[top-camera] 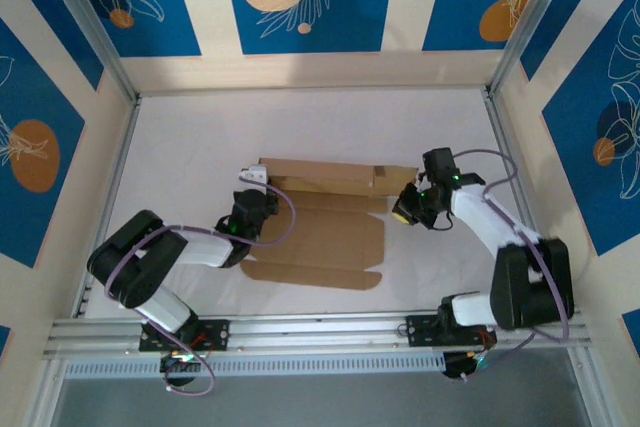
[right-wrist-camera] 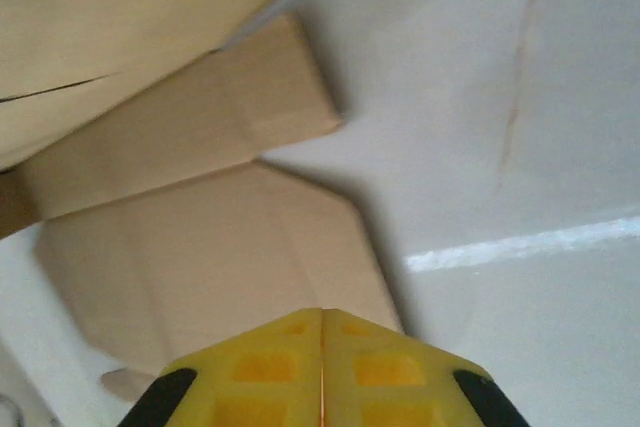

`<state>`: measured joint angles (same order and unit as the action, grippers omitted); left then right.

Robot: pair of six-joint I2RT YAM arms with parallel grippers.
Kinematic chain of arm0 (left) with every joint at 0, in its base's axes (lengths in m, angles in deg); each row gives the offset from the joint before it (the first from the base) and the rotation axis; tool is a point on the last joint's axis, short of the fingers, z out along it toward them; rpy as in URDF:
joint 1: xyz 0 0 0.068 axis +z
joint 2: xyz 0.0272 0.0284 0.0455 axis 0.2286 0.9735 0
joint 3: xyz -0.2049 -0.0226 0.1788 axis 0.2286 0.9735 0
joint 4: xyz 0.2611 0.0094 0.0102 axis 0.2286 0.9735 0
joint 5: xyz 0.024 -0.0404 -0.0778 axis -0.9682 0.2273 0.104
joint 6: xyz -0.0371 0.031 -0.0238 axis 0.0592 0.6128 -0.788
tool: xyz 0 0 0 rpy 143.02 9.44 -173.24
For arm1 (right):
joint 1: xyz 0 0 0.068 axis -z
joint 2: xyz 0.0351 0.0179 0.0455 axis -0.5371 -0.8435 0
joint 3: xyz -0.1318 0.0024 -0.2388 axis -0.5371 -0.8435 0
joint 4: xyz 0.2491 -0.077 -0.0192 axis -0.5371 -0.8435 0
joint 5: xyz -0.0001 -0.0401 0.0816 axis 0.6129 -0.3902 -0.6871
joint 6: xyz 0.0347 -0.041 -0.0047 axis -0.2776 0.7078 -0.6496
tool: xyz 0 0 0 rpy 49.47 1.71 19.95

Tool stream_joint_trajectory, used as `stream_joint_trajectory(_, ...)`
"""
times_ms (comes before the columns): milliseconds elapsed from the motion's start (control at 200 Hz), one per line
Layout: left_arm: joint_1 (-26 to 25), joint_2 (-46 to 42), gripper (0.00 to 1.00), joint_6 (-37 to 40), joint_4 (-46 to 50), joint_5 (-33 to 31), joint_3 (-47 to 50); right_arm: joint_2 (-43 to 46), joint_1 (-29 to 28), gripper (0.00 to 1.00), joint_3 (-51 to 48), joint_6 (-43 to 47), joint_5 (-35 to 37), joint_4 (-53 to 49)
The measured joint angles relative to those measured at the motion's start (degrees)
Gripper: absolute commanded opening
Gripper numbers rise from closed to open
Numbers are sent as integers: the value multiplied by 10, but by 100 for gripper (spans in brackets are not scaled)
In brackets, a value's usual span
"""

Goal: Fold the paper box

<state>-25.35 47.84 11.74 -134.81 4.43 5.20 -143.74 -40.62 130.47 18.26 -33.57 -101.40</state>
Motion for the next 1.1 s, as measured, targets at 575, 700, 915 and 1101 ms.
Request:
stream_joint_trajectory(575, 0, -5, 0, -6, 9, 3, 0, -179, 2, 22, 69, -24, 55, 113)
stream_joint_trajectory(700, 0, -10, 0, -16, 19, 3, 0, -184, 2, 20, 67, -35, 50, 143)
stream_joint_trajectory(915, 0, -23, 0, -28, 51, -5, -5, -202, 2, 19, 61, -73, 21, 163)
stream_joint_trajectory(1101, -1, -23, 0, -28, 87, -29, -21, -199, 7, 18, 35, -105, -31, 204)
